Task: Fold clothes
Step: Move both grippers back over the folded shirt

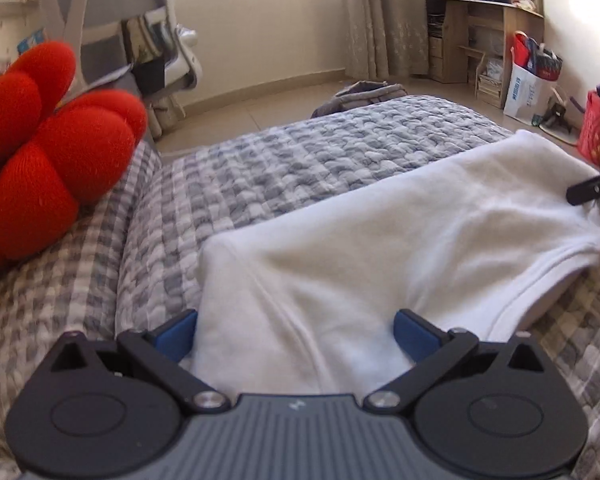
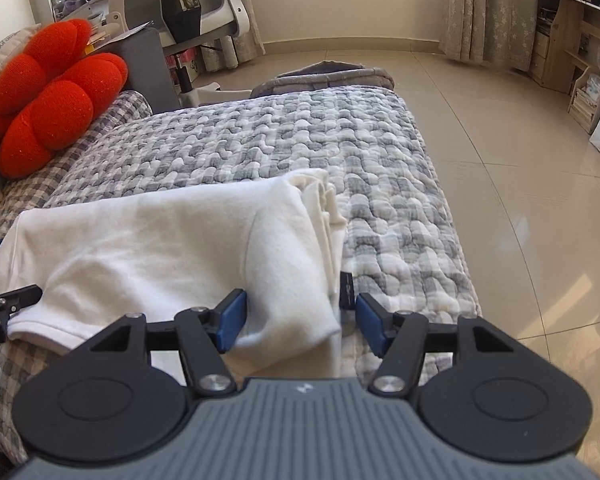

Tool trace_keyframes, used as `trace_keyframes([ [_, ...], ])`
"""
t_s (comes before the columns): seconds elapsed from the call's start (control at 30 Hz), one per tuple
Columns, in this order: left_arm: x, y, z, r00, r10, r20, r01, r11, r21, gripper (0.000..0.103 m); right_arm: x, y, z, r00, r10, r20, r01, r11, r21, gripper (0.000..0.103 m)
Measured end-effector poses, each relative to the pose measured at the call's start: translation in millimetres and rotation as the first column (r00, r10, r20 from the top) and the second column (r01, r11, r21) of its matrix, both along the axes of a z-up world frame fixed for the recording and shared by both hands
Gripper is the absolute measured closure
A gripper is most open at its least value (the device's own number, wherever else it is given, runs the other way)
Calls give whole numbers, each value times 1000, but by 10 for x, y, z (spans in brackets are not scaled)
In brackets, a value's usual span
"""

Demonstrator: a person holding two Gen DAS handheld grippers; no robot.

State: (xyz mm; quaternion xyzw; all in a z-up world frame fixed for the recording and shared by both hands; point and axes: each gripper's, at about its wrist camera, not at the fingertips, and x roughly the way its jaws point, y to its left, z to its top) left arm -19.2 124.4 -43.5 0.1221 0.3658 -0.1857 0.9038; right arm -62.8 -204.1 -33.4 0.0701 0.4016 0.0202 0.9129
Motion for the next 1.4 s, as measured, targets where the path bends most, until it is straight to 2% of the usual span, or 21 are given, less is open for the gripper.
trace_keyframes([
  [0.1, 38, 206, 106, 996, 64, -55, -69, 994, -81, 1, -104, -7, 145, 999, 19, 27, -19, 1000, 1, 41],
  [0.23, -102, 111, 393, 992, 20, 126, -6, 994, -107, 1, -69, 129, 396, 989, 71, 129, -71, 997, -7, 41],
  [0.3, -93, -36, 504, 984, -28, 176, 51, 990, -129, 5, 28, 230, 445, 981, 100, 163, -99, 995, -16, 41],
  [0.37, -16, -197, 521, 981, -78, 177, 103, 985, -136, 9, 160, 335, 425, 976, 130, 177, -126, 991, -32, 41],
  [0.43, 61, -322, 439, 976, -127, 176, 151, 980, -130, 16, 284, 394, 340, 971, 160, 179, -158, 987, -24, 46],
  [0.5, 119, -404, 295, 974, -164, 157, 183, 977, -112, 17, 393, 408, 221, 972, 168, 164, -167, 986, -22, 47],
  [0.57, 177, -413, 101, 977, -176, 116, 187, 979, -87, 18, 471, 373, 79, 979, 159, 129, -156, 987, -36, 52],
  [0.63, 204, -350, -83, 980, -175, 98, 185, 978, -92, 19, 507, 321, -40, 982, 156, 111, -150, 987, -56, 73],
  [0.67, 179, -243, -117, 979, -167, 115, 183, 971, -151, 19, 491, 292, -73, 980, 161, 115, -155, 986, -60, 74],
  [0.7, 173, -193, -125, 981, -159, 109, 176, 968, -179, 19, 476, 271, -89, 980, 164, 115, -158, 985, -63, 74],
  [0.77, 146, -214, -77, 982, -158, 106, 174, 972, -160, 20, 455, 303, -29, 982, 162, 97, -155, 984, -83, 74],
  [0.87, 81, -255, 44, 980, -164, 117, 181, 970, -162, 23, 379, 419, 71, 977, 187, 99, -176, 979, -104, 63],
  [0.9, 56, -265, 87, 978, -170, 122, 190, 967, -172, 24, 334, 479, 92, 971, 217, 103, -209, 974, -90, 63],
  [0.97, -7, -290, 144, 965, -228, 130, 253, 940, -227, 24, 245, 599, 133, 954, 278, 112, -273, 960, -63, 61],
  [1.0, -26, -337, 142, 958, -259, 121, 281, 931, -232, 24, 207, 663, 136, 945, 309, 110, -304, 951, -57, 60],
  [1.13, -66, -412, -47, 951, -303, 60, 308, 940, -149, 25, 130, 848, -63, 922, 387, 23, -380, 914, -144, 60],
  [1.2, -143, -260, -100, 948, -307, 79, 316, 935, -162, 25, 64, 758, -89, 919, 393, 32, -385, 911, -149, 59],
  [1.4, -361, 245, -99, 960, -271, 73, 281, 930, -236, 25, -108, 315, -39, 946, 323, 14, -323, 947, -2, 59],
])
